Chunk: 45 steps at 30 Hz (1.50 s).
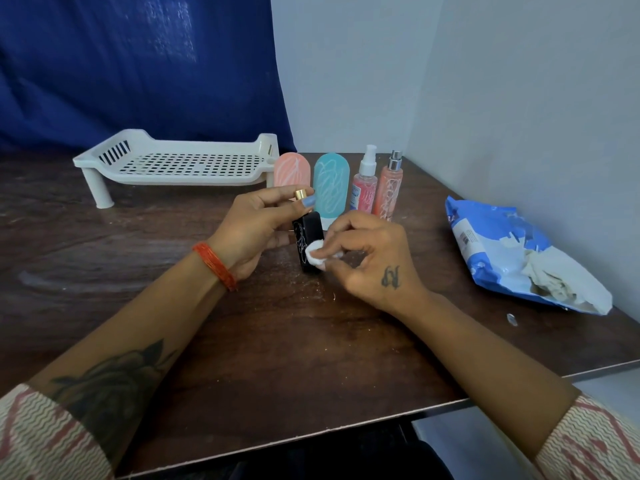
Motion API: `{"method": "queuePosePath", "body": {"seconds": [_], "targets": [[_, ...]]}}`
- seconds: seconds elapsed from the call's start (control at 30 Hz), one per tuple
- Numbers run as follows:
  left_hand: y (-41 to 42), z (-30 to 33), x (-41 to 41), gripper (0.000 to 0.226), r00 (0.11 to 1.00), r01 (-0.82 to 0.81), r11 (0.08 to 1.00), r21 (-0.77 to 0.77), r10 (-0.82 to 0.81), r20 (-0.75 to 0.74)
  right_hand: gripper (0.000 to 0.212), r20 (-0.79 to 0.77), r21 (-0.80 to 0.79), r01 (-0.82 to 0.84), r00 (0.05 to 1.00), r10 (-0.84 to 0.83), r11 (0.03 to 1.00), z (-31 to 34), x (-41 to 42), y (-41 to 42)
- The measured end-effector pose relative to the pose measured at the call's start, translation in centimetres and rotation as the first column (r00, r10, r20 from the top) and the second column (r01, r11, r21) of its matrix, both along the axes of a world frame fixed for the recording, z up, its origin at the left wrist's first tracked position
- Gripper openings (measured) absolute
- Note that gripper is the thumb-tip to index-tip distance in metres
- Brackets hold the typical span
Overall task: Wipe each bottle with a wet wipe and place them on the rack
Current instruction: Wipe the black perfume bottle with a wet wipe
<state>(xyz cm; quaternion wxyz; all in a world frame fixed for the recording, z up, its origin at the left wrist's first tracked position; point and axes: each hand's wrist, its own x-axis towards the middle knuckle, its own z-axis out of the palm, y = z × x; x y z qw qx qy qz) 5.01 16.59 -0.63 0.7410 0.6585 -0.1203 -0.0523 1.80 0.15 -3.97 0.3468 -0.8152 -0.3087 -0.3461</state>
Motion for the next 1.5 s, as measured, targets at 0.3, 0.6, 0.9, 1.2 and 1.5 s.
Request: {"method": "queuePosePath", "body": {"seconds": [0.3, 0.6, 0.9, 1.2, 1.5], "targets": [[0.1, 0.1, 0.1, 0.018, 1.0, -0.004, 0.999, 0.04, 0.003, 0.02, 0.018, -0.157, 0.025, 0.095, 0.984, -0.09, 0.995, 0.0, 0.2, -0.7], [0.2, 0.0, 0.1, 0.023, 0.991, -0.031, 0.995, 0.095, 0.019, 0.129, 0.016, 0.016, 0.276, 0.176, 0.982, -0.188, 0.945, 0.6, 0.5, -0.5], [0.2, 0.0, 0.0, 0.035, 0.982, 0.083, 0.993, 0.081, -0.095, 0.163, 0.015, 0.04, 0.199, 0.104, 0.993, -0.114, 0.975, 0.1, 1.1, -0.3], [0.2, -0.1, 0.0, 0.036, 0.977, 0.1, 0.992, 0.081, -0.114, 0.179, 0.015, 0.142, 0.185, 0.061, 0.986, -0.088, 0.981, 0.1, 0.7, -0.2], [0.3, -0.4, 0.3, 0.04, 0.974, 0.113, 0.991, 0.076, -0.126, 0.187, 0.015, 0.138, 0.193, 0.133, 0.977, -0.161, 0.972, 0.0, 1.0, -0.1]]}}
